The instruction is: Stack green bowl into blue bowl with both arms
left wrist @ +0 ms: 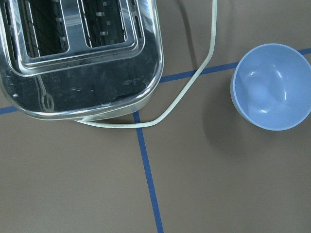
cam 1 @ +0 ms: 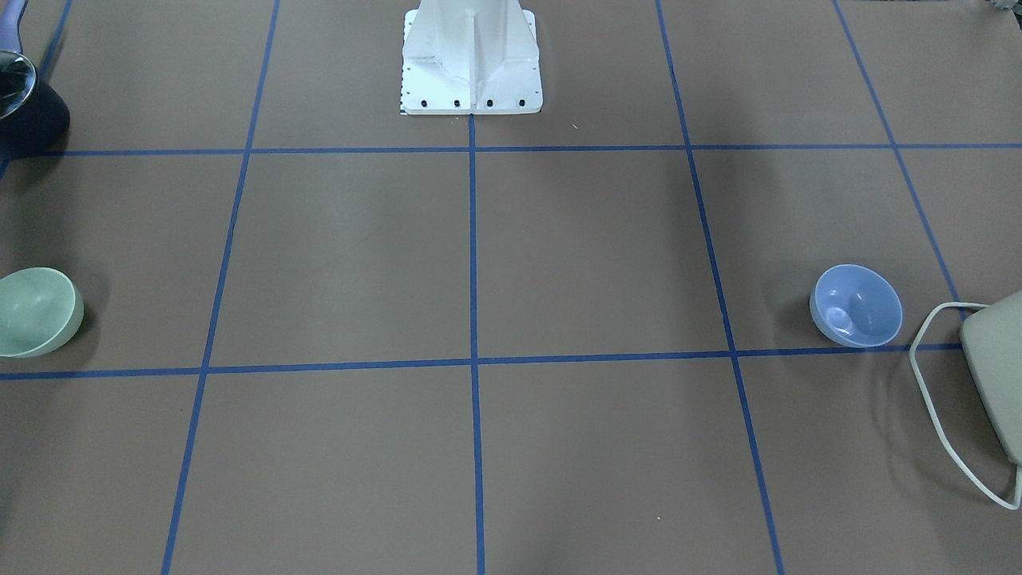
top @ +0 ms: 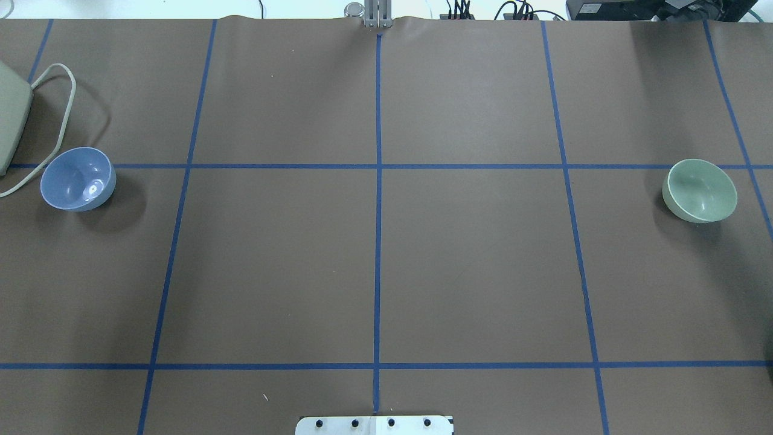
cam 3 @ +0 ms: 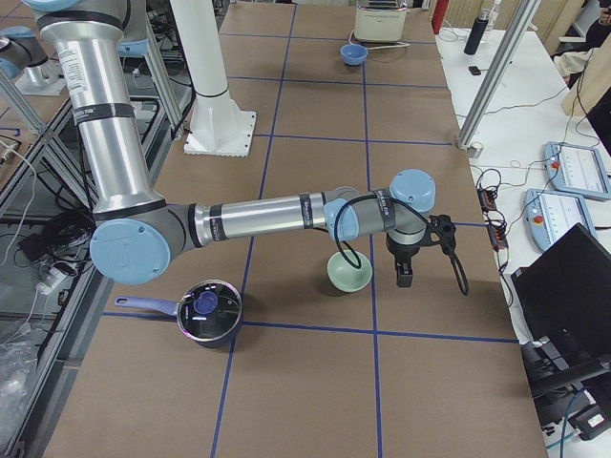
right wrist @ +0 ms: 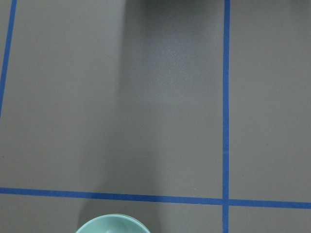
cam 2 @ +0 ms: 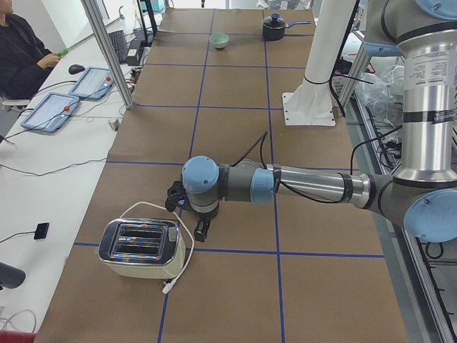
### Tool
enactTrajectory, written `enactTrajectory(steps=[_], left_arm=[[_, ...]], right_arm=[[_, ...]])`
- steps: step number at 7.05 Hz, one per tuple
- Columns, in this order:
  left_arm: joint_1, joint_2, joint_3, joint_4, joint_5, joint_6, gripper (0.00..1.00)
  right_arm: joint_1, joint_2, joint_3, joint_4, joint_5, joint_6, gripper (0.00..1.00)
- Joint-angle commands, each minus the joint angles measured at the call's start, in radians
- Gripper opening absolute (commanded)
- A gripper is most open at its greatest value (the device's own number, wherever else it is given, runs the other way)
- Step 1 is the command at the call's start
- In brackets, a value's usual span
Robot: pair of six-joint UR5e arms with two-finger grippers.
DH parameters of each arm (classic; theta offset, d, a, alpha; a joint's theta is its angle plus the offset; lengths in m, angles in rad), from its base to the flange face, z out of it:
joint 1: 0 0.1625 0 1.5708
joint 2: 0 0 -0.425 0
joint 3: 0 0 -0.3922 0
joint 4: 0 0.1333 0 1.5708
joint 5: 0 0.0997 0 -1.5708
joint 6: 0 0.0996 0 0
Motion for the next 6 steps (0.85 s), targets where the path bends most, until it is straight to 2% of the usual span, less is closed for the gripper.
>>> enactTrajectory(steps=[1, 2, 3, 4, 6], left_arm=[[0.000, -0.001, 0.002, 0.000, 0.000, 0.000, 0.97], [0.000, -0.012, -0.005, 0.002, 0.000, -0.009, 0.97], [0.004, -0.071, -0.022, 0.000, 0.000, -0.144, 0.97], [0.011, -0.094, -0.021, 0.000, 0.000, -0.193, 0.97], [0.055, -0.160, 0.005, -0.005, 0.001, -0.260, 0.97]], right_arm=[[0.001, -0.007, 0.008, 0.000, 0.009, 0.000, 1.00], [0.001, -0.001, 0.002, 0.000, 0.007, 0.000, 1.00], [0.001, -0.006, 0.050, 0.000, 0.006, 0.000, 1.00], [-0.019, -0.004, 0.095, 0.003, -0.011, 0.000, 1.00], [-0.023, -0.006, 0.094, 0.002, -0.017, 0.000, 1.00]])
